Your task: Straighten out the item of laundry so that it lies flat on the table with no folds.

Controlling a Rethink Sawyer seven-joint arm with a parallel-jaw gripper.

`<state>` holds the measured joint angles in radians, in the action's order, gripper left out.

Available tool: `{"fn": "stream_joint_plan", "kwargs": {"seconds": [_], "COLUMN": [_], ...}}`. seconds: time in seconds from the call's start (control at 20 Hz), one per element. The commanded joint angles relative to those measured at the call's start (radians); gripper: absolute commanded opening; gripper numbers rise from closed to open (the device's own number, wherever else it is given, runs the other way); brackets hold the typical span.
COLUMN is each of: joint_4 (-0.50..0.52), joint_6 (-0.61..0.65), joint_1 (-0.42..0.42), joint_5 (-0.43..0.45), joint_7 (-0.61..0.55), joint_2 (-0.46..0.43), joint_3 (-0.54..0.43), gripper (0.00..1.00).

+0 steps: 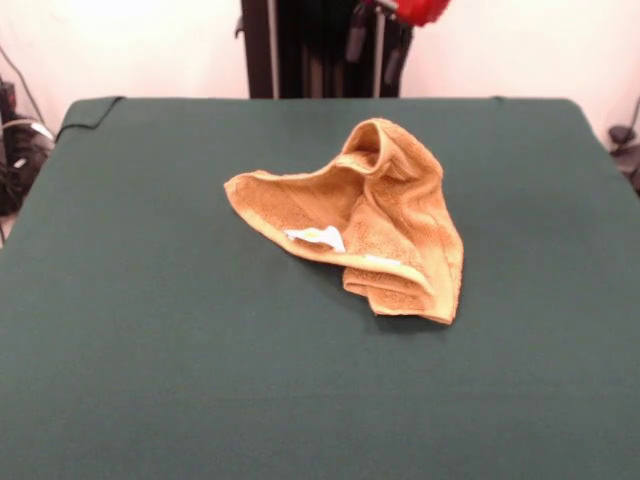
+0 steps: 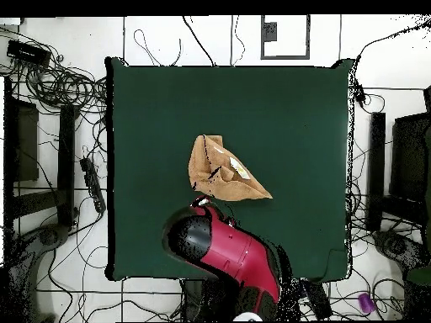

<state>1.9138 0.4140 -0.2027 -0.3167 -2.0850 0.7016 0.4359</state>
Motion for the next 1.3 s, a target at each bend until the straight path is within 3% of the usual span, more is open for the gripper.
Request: {"fn": "stream_joint_plan", "kwargs": {"seconds": [0.05,0.5,1.3], "joint_4": [-0.132,-0.164,-0.044], "joint_6": [-0.024,-0.091,-0.255], "joint_1": [0.027,0.039,0.166], "joint_5": [-0.088,-0.11,-0.076], "joint_7": [-0.252,-0.253,-0.195], "joint_2": [-0.083,-0.163,-0.123], "joint_3": [-0.076,-0.064,-0.151], "gripper": [1.0,1.0,1.0]}}
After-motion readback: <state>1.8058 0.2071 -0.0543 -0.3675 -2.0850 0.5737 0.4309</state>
